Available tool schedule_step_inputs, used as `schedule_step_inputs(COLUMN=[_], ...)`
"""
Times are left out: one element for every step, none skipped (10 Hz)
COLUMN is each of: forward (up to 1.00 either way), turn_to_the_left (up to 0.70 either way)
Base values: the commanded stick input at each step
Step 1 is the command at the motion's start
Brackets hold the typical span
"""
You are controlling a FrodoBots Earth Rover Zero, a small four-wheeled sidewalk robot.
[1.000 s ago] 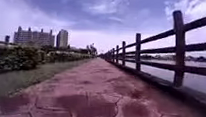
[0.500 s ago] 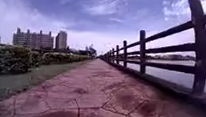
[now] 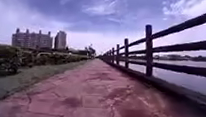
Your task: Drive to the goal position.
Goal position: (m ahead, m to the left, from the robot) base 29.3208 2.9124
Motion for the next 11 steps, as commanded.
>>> schedule_step_inputs(forward=[1.00, 1.00, 1.00, 1.00, 1.00, 1.00, 1.00, 1.00, 1.00, 1.00, 1.00], turn_to_the_left=[0.00, 0.00, 0.00, 0.00, 0.00, 0.00, 0.00, 0.00, 0.00, 0.00, 0.00])
